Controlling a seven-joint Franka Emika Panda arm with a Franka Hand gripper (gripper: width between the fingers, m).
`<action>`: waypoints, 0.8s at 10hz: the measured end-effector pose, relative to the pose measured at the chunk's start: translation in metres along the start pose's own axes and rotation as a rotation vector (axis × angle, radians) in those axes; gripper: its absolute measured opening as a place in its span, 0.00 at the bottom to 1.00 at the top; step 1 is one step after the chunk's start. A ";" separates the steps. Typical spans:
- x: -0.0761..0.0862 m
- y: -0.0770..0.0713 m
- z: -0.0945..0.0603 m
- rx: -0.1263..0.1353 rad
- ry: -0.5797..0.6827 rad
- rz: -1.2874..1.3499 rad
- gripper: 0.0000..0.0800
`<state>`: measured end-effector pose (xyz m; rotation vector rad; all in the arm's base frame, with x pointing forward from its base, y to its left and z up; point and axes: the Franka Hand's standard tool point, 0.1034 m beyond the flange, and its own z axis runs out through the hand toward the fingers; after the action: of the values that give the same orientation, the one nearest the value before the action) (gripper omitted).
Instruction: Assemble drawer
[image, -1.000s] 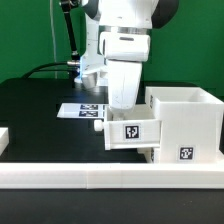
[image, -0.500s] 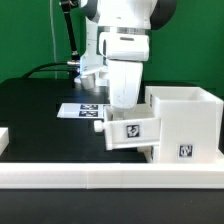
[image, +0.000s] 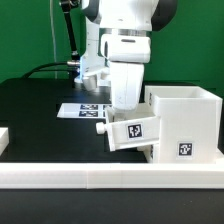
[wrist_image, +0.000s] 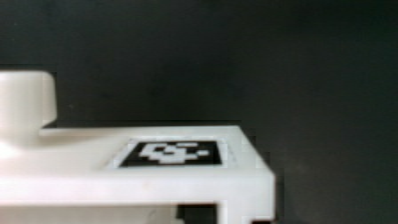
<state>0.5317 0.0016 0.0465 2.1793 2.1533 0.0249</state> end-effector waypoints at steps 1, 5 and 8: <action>0.001 0.001 0.000 -0.002 0.000 -0.004 0.06; 0.002 0.004 -0.002 -0.014 0.002 -0.005 0.06; 0.004 0.003 -0.002 -0.016 0.006 0.035 0.06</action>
Offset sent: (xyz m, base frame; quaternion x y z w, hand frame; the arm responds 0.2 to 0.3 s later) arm 0.0153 0.0125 0.0117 -0.0438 -0.0048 -0.0637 0.9970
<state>0.5348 0.0053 0.0480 2.2108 2.1100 0.0505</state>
